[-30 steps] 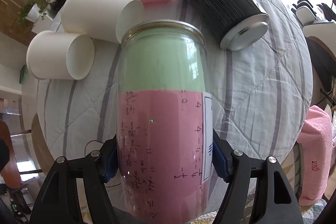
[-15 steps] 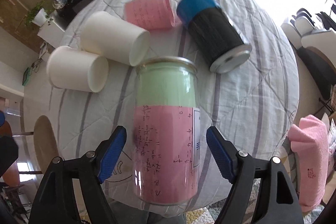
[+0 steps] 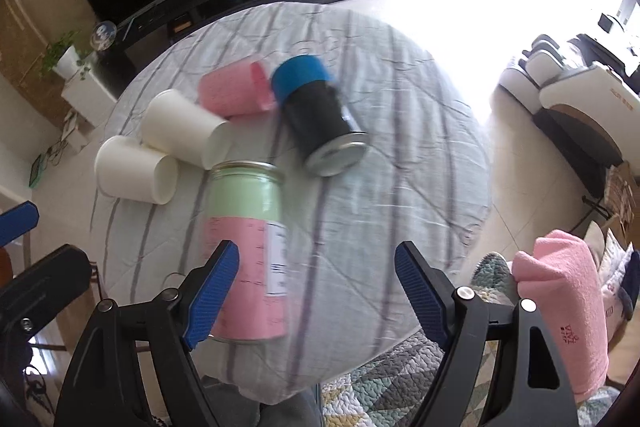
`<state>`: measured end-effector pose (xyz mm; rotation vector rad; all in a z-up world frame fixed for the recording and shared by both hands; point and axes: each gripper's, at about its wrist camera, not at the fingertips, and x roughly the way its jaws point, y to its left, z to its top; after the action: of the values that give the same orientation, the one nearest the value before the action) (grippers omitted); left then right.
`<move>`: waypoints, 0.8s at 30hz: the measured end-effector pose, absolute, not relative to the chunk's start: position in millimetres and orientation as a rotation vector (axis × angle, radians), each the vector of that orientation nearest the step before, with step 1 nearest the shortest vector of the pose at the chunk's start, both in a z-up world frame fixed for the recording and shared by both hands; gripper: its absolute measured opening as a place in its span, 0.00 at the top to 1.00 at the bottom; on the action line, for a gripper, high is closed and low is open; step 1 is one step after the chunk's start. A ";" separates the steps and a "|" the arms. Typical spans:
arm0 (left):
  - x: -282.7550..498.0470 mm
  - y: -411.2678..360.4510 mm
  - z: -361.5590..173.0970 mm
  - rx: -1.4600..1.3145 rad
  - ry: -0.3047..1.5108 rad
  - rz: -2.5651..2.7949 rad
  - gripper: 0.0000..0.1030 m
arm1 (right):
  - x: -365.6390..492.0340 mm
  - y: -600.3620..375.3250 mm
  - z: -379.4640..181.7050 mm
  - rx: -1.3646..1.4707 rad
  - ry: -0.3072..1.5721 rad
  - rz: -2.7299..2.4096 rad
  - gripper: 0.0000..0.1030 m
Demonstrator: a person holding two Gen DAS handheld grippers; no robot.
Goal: Flip cup upright
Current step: 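Rotate the held jar upright and lower it onto the quilt, then grasp the upright jar with the left gripper and set it down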
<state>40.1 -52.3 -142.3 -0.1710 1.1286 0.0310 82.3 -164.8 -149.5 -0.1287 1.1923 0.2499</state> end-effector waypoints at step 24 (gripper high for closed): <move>111.6 -99.6 -233.3 -0.213 1.288 0.060 0.00 | 104.8 -258.0 -176.6 -0.016 1.241 0.080 0.21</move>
<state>111.6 -99.6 -233.3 -0.2131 1.2880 0.0601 104.8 -258.0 -176.6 -0.0155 1.2407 0.0795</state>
